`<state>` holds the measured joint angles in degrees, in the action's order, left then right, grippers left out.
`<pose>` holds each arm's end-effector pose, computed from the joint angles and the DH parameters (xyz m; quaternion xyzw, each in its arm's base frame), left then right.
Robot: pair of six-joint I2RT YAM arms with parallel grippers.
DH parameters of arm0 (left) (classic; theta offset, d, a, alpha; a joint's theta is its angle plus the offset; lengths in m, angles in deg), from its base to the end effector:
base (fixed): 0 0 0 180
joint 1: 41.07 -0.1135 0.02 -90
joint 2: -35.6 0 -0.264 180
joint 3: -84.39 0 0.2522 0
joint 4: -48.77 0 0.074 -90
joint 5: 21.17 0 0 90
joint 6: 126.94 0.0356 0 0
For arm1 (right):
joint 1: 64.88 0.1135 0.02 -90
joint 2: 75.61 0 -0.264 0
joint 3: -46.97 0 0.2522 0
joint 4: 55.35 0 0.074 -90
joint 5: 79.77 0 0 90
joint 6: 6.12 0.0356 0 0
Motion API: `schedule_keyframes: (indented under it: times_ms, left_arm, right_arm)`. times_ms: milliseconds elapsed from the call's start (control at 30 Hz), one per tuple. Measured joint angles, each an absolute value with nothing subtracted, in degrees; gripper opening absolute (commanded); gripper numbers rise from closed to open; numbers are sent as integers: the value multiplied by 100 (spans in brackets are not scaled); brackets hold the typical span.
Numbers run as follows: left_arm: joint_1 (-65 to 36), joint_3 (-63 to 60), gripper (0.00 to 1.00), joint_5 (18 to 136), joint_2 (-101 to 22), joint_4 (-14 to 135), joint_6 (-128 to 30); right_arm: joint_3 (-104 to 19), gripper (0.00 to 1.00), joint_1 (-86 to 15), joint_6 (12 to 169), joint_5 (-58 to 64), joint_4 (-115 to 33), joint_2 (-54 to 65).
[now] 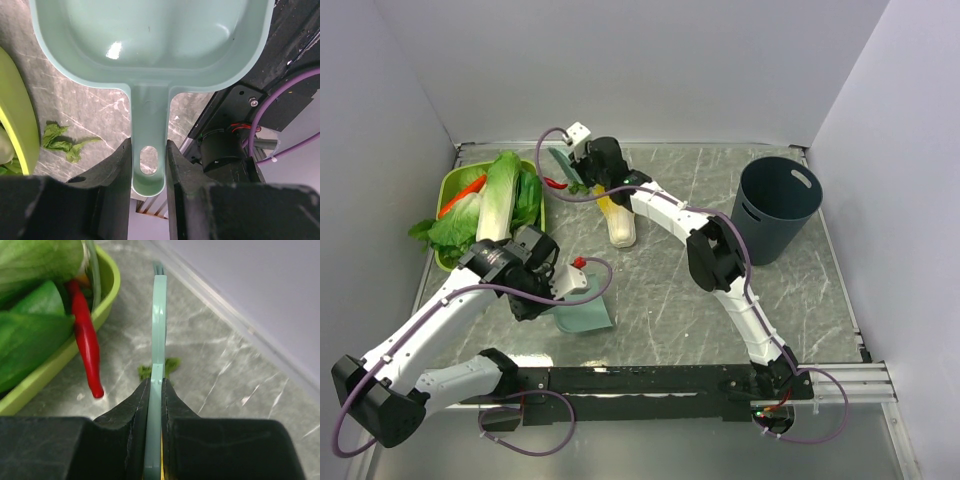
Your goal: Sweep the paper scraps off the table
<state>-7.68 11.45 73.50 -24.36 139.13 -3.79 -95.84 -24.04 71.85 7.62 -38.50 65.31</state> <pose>0.1299 -0.0891 0.2918 0.5486 0.8279 -0.0407 0.1097 0.4399 0.3824 0.2600 -0.3654 0.7039 0.1690 0.5852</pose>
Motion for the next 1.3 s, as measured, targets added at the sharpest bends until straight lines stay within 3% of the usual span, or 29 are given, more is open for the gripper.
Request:
schedule_keyframes:
  times_ms: [467, 867, 1033, 1300]
  left_arm:
    - [-875, 780, 1, 7249, -2259, 13956, -355]
    - [-875, 931, 1, 6994, -1035, 13983, 438]
    - [-875, 911, 1, 6926, -268, 14011, 751]
    - [-917, 426, 1, 6692, -21, 14098, 311]
  right_arm:
    - [-8419, 0, -2376, 7408, 775, -3535, 6147]
    - [-5077, 0, -1777, 8131, 266, -2359, 2918]
    - [-4811, 0, -1438, 8123, 135, -1985, 1828]
    - [-4653, 0, -1906, 8033, 56, -2046, 1089]
